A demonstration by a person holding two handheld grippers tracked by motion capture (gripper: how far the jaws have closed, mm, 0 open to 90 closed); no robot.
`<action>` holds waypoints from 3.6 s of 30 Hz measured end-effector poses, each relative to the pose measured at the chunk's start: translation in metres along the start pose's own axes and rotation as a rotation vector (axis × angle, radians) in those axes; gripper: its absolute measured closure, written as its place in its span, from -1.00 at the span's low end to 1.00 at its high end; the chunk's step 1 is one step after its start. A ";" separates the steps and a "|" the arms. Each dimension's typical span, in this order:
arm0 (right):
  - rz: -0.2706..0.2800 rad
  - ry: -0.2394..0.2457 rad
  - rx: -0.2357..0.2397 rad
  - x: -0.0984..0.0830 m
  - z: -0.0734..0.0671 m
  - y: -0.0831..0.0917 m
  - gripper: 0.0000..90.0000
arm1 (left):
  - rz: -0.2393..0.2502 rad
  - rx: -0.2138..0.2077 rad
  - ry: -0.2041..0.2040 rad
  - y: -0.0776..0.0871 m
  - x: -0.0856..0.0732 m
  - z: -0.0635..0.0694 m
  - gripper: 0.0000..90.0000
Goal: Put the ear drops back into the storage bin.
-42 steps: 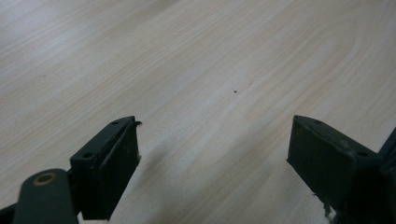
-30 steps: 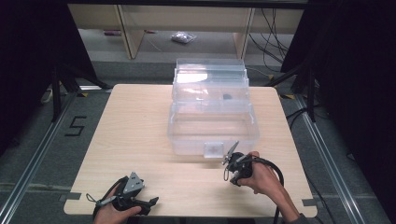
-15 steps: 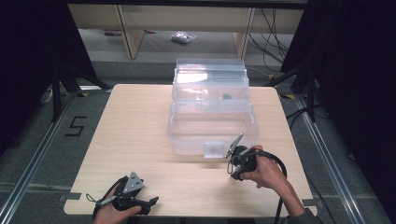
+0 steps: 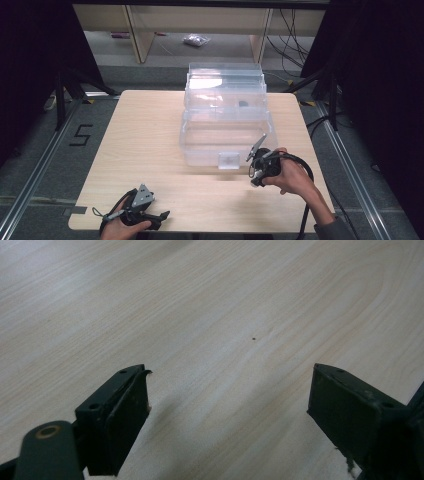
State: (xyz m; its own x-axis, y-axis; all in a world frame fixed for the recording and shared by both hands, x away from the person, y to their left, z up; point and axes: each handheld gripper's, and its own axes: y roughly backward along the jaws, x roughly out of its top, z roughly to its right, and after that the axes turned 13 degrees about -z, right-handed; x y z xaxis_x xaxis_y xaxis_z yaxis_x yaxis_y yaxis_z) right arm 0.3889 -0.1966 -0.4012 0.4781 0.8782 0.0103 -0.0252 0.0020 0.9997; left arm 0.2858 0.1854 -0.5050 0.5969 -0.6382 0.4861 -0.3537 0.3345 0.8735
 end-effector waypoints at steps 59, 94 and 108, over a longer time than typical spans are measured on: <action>0.011 -0.080 -0.037 0.016 0.058 0.088 0.34 | 0.018 -0.010 0.014 -0.001 0.000 0.001 -0.65; -0.051 -0.190 -0.028 0.038 0.114 0.044 0.34 | 0.025 -0.014 0.018 -0.002 0.000 0.002 -0.65; -0.061 -0.212 0.012 0.042 0.121 0.022 0.34 | 0.032 -0.015 0.027 -0.002 0.000 0.002 -0.65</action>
State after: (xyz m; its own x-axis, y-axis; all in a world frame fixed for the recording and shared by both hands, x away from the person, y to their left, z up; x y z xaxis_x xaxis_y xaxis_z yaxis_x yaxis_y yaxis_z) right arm 0.5146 -0.2173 -0.3761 0.6524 0.7564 -0.0470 0.0194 0.0453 0.9988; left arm 0.2851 0.1828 -0.5069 0.6046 -0.6083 0.5142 -0.3621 0.3651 0.8577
